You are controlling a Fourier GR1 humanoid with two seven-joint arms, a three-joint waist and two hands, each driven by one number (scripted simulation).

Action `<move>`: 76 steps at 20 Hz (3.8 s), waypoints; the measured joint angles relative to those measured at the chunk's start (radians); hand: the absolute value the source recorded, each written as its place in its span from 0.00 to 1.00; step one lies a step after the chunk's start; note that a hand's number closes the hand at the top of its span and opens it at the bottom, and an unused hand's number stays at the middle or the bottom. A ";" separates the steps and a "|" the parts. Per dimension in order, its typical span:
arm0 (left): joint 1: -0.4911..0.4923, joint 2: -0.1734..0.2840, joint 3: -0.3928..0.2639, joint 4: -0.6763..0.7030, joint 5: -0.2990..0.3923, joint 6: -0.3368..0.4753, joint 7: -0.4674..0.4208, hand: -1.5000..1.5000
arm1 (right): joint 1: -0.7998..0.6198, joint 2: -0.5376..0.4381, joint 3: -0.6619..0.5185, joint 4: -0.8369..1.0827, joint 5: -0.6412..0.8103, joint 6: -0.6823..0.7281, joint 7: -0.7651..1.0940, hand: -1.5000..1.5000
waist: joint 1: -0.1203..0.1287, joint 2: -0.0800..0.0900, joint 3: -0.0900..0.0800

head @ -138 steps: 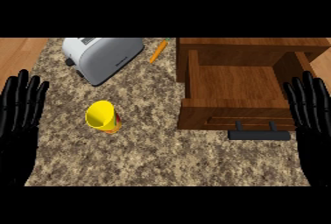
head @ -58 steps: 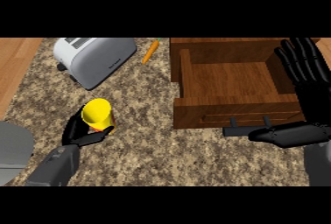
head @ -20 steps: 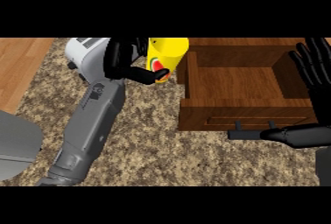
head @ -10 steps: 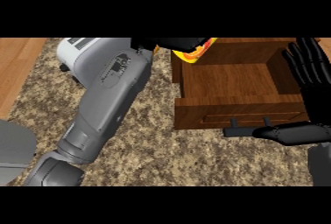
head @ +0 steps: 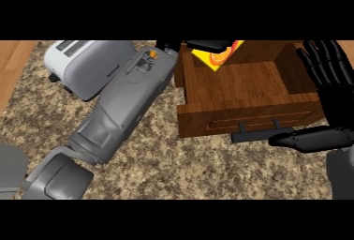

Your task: Pick up the cup, place it into the drawer and close the drawer

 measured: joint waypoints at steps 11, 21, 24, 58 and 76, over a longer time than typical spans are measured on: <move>0.042 0.000 -0.175 0.090 0.058 -0.074 0.034 0.00 | -0.057 0.006 0.031 0.026 -0.013 0.029 -0.009 0.00 | -0.084 0.021 0.000; 0.079 0.000 -0.144 0.007 0.232 -0.101 -0.090 0.00 | -0.099 0.029 0.152 0.040 -0.149 0.202 0.012 1.00 | -0.106 0.029 -0.002; 0.088 0.000 -0.130 -0.014 0.287 -0.099 -0.144 0.00 | -0.092 -0.002 0.200 0.049 -0.180 0.287 0.044 1.00 | -0.095 0.023 -0.002; 0.370 0.117 -0.094 -0.237 0.439 -0.198 -0.266 0.00 | -0.337 -0.076 0.375 1.051 0.635 0.006 -0.394 1.00 | 0.202 -0.006 0.000; 0.500 0.202 -0.116 -0.360 0.446 -0.314 -0.231 0.00 | -0.457 -0.139 0.205 1.238 0.487 0.133 -0.506 1.00 | 0.265 0.007 0.011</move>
